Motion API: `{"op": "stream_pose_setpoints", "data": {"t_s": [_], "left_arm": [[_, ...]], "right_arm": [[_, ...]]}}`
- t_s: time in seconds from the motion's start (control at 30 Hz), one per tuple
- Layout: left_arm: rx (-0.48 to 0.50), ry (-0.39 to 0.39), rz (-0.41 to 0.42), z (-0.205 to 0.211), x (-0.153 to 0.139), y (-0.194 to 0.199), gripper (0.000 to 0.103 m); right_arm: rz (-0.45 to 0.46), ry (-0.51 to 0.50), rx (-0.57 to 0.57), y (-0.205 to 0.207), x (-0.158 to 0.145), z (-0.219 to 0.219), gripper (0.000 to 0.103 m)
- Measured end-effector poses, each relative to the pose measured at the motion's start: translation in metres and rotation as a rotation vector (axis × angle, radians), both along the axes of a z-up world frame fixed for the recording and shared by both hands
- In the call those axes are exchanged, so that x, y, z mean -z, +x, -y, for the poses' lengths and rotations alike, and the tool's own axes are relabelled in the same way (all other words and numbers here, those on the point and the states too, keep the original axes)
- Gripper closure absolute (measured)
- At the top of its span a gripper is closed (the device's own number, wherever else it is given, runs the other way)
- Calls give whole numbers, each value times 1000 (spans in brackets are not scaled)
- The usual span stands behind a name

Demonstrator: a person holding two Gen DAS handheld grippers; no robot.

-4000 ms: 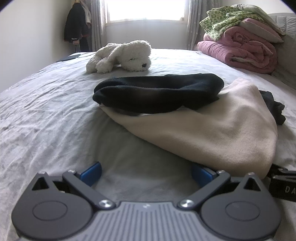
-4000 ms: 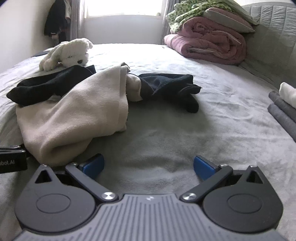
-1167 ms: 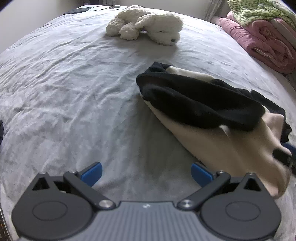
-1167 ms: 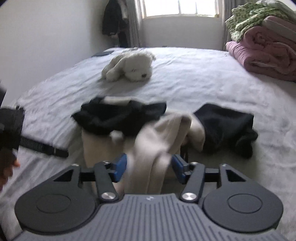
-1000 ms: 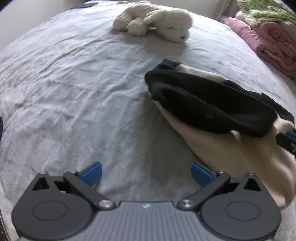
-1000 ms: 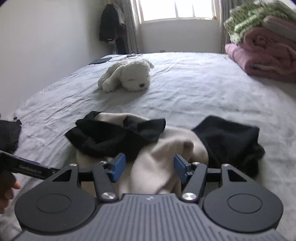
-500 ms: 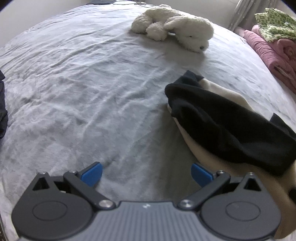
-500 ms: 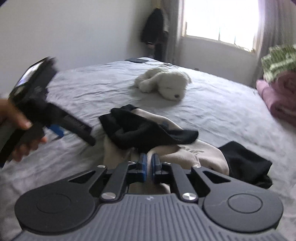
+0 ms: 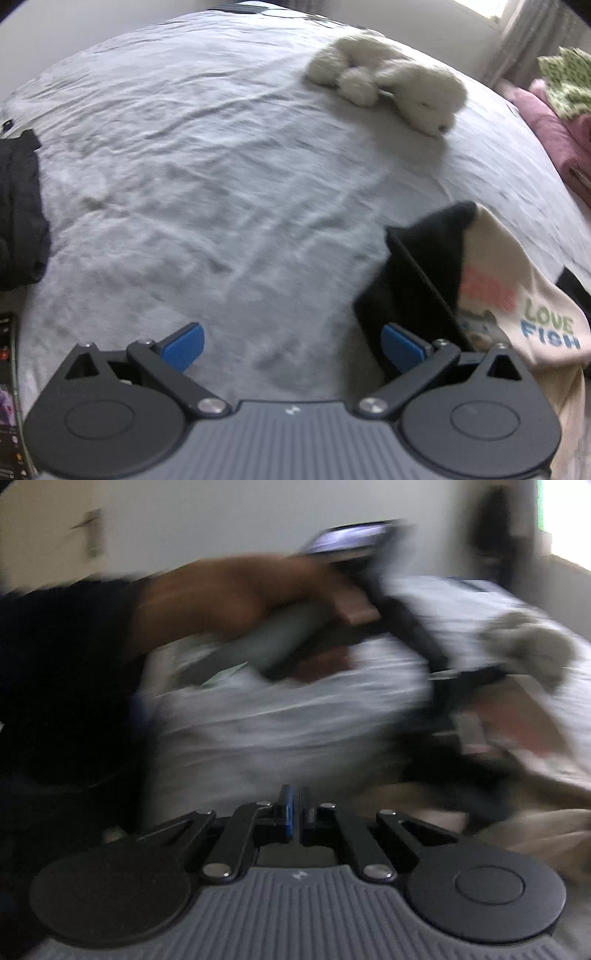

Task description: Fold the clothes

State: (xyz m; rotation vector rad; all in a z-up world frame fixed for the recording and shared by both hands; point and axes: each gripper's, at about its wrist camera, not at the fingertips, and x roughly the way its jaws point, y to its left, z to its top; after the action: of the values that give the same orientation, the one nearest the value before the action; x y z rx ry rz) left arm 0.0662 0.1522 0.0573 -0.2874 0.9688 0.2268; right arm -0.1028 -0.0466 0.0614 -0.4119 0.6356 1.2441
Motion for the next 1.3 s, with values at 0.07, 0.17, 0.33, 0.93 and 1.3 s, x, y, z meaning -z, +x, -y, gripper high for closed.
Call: {"op": "stream_pose_setpoints", "data": {"t_s": [0.07, 0.17, 0.33, 0.93, 1.3], "left_arm": [[11, 10, 4, 0, 0, -1, 0], [56, 29, 12, 6, -1, -1, 0], [141, -3, 94, 18, -10, -4, 0], [166, -188, 67, 40, 11, 5, 0], [192, -253, 84, 43, 7, 3, 0]], "right_arm": [[30, -47, -33, -10, 6, -10, 102], [43, -70, 5, -5, 8, -9, 101], [23, 18, 182, 29, -14, 31, 89], [-410, 188, 913, 136, 23, 112, 87], [-336, 252, 907, 87, -6, 118, 92]]}}
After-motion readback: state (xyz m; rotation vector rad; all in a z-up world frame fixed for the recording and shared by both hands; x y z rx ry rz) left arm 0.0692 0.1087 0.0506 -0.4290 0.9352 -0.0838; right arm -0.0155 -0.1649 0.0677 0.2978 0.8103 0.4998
